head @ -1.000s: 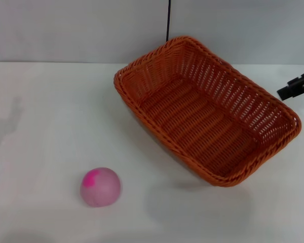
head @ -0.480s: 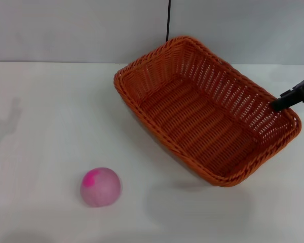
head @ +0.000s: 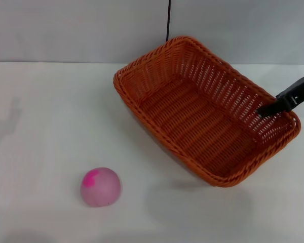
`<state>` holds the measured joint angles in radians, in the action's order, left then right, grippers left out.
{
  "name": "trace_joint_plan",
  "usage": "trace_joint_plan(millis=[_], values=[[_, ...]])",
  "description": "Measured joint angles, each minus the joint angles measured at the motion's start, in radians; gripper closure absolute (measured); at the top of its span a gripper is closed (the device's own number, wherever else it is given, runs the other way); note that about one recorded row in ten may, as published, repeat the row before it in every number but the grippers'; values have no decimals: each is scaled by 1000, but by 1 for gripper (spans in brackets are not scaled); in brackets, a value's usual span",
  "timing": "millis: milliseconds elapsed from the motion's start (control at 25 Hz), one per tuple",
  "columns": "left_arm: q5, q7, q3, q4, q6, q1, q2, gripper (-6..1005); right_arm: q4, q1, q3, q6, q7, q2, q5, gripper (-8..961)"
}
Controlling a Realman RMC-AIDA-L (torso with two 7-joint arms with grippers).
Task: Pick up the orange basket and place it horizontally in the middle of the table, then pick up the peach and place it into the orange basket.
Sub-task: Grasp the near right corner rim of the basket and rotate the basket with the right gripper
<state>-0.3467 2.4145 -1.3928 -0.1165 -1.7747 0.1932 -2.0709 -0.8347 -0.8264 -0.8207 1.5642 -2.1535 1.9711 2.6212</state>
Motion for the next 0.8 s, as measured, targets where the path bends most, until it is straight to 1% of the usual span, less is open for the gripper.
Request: trace_joint_plan(millis=[120, 320, 600, 640, 680, 800], values=[[0, 0, 0, 0, 0, 0, 0, 204, -9, 6, 3, -6, 6, 2, -4, 656], [-1, 0, 0, 0, 0, -1, 0, 206, -9, 4, 2, -4, 10, -2, -5, 789], [-5, 0, 0, 0, 0, -1, 0, 209, -34, 16, 13, 7, 15, -5, -33, 790], [-6, 0, 0, 0, 0, -1, 0, 210, -74, 37, 16, 28, 14, -9, -83, 790], [-6, 0, 0, 0, 0, -1, 0, 210, -74, 37, 16, 28, 14, -9, -83, 790], [-8, 0, -1, 0, 0, -2, 0, 211, -146, 74, 41, 78, 6, -18, -163, 790]])
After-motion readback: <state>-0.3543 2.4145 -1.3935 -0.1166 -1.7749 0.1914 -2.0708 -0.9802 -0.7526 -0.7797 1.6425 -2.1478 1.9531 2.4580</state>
